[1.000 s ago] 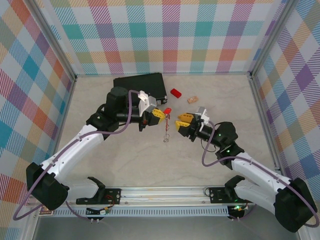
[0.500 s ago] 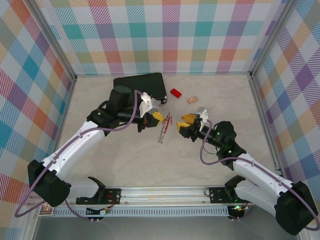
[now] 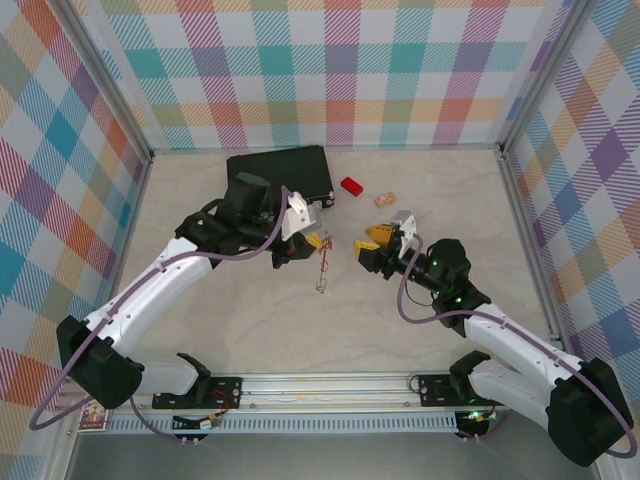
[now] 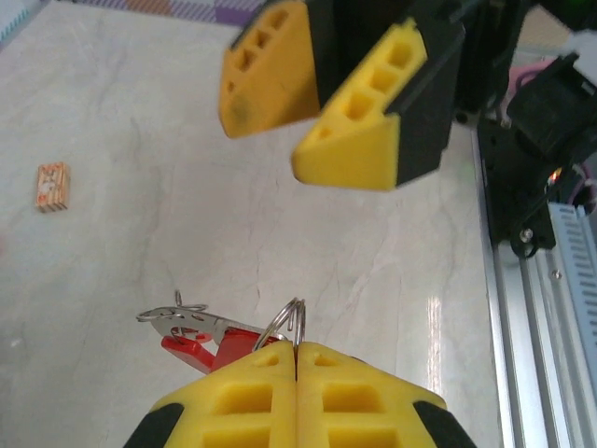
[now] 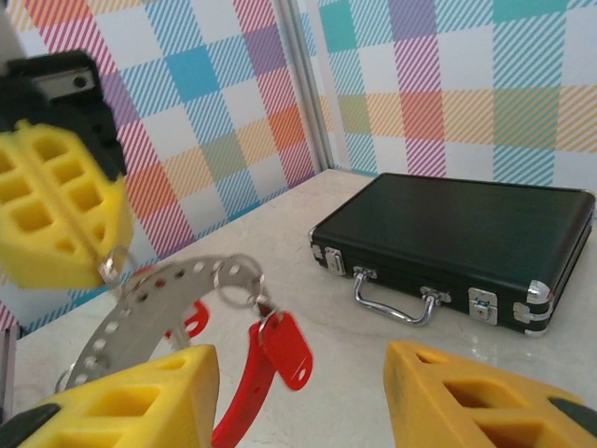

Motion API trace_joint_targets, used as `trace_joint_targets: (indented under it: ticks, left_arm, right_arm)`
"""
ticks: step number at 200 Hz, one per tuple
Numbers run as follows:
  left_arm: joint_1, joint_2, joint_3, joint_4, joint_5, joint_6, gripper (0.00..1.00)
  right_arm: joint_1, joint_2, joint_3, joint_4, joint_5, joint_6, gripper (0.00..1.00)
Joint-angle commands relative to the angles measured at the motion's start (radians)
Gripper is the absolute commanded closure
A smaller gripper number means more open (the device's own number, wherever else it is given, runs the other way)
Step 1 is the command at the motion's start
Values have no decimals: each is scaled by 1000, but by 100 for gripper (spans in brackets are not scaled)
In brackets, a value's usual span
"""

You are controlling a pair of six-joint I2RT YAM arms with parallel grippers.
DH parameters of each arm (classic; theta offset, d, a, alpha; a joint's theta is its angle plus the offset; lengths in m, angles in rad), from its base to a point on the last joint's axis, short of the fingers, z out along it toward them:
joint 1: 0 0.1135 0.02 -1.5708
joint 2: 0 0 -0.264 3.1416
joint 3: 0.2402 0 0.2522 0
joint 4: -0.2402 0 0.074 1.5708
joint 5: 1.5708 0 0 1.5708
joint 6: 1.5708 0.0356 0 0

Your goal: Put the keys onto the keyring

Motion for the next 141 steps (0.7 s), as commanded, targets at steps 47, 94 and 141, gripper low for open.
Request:
trace_joint_targets:
  ticks: [47, 94, 141]
  left_arm:
    - [-77, -17, 23, -136, -190, 174, 100]
    - [-89, -30, 6, -113, -205, 177, 100]
    - [-108, -10, 18, -125, -257, 203, 100]
  right_arm:
    - [-35, 64, 168, -161, -91, 150, 44]
    - [-37, 143, 219, -166, -264, 192, 50]
    - [-33, 212, 261, -190, -391, 250, 56]
